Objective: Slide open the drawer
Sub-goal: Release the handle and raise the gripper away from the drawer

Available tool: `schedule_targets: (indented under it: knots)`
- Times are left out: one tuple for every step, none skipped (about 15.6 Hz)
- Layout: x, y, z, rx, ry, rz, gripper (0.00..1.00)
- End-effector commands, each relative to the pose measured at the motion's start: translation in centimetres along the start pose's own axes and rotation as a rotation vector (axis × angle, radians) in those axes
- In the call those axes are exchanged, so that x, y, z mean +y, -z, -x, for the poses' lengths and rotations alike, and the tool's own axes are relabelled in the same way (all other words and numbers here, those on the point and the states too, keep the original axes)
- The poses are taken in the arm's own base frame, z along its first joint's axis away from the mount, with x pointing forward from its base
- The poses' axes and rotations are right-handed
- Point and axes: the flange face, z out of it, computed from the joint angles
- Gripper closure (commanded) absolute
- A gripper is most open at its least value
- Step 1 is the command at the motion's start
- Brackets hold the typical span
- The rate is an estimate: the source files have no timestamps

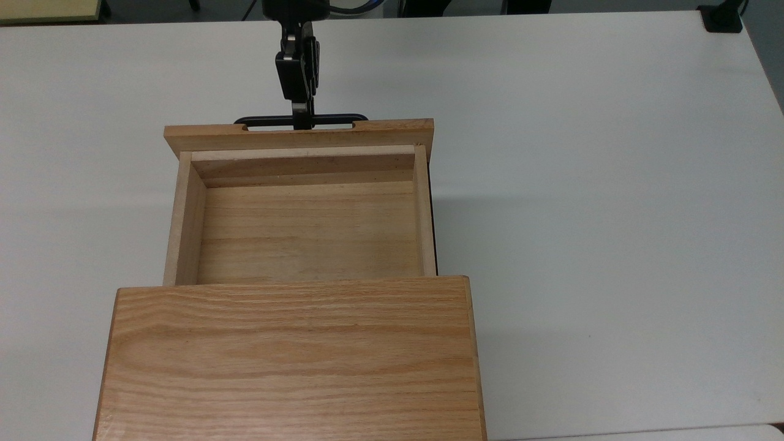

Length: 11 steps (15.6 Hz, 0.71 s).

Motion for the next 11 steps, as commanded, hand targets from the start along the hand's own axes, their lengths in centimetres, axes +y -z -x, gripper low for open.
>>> schedule_targets:
  knots:
    - [-0.2, 2.1, -0.2, -0.011, -0.041, -0.003, 0.95]
    - [-0.2, 2.1, -0.3, -0.009, -0.04, 0.009, 0.82]
    - [-0.6, 2.4, -0.5, -0.008, -0.046, 0.015, 0.52]
    - [-1.1, 2.8, -0.7, -0.006, -0.05, 0.021, 0.07]
    - [-1.8, 3.4, -0.9, -0.004, -0.055, 0.031, 0.0]
    - [-2.5, 4.1, -0.9, -0.003, -0.056, 0.047, 0.0]
    - [-3.5, 5.3, -1.4, 0.002, -0.062, 0.065, 0.0]
    - [-4.1, 6.1, -1.4, 0.001, -0.06, 0.069, 0.0]
    - [-4.6, 6.7, -1.6, 0.004, -0.056, 0.078, 0.0]
    - [-5.1, 7.3, -1.7, 0.005, -0.049, 0.086, 0.0]
    - [-5.6, 8.0, -1.7, 0.009, -0.035, 0.1, 0.0]
